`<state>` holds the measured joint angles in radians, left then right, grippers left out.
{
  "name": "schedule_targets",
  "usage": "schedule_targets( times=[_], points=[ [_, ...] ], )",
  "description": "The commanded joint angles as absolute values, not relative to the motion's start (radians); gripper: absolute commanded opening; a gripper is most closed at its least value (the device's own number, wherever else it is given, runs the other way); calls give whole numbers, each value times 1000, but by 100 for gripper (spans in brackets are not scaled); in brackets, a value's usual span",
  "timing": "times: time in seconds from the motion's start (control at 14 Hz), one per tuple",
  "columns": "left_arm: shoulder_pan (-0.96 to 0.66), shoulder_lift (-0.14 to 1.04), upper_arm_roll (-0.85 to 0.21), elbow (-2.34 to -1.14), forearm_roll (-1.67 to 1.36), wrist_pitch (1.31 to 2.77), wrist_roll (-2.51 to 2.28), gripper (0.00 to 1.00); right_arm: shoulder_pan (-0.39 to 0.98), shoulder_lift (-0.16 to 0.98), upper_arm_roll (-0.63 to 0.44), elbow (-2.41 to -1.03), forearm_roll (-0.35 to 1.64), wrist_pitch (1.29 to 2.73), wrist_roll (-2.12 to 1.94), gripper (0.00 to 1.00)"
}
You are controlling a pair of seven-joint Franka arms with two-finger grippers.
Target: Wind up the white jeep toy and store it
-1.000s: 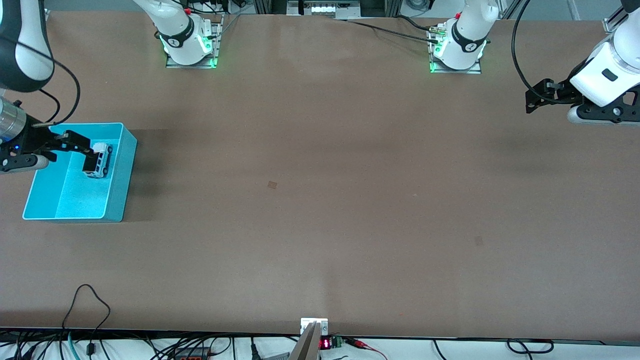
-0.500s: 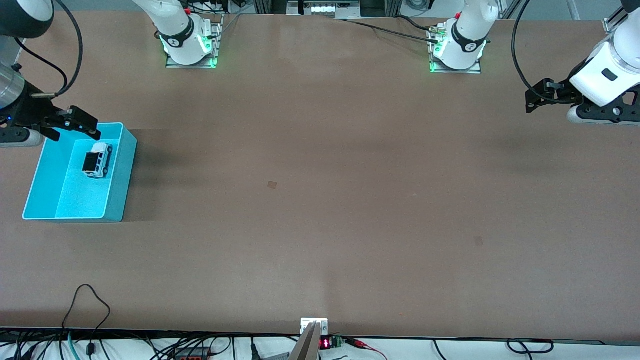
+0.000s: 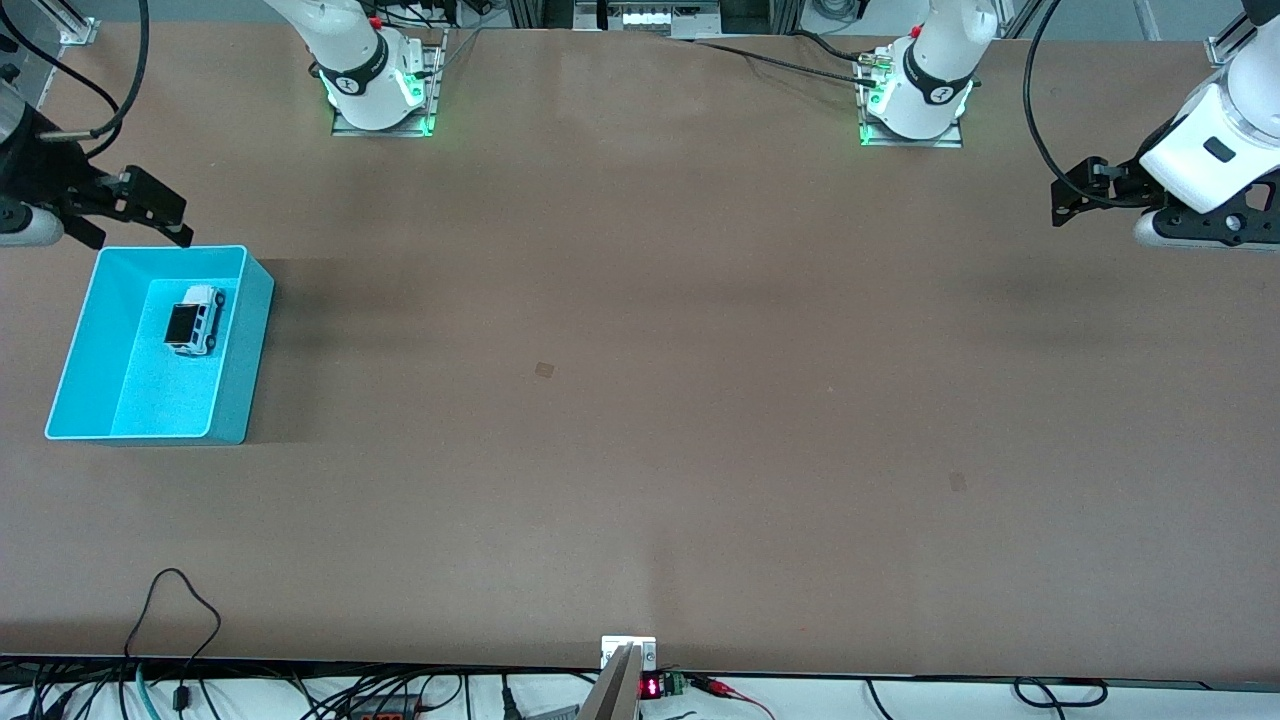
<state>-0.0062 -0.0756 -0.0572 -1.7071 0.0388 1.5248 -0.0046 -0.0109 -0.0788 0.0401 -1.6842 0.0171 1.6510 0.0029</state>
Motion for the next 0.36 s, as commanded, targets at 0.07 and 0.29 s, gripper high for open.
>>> schedule_targets(
  times=[0.07,0.29],
  points=[
    [-2,-77,-63,-1689,55,1505,17,100,-17,-83,41,-1657,29,1618,12,100],
    [-2,-77,-63,-1689,55,1505,17,100,-21,-72,37,-1654,31,1626,3,100]
  ],
)
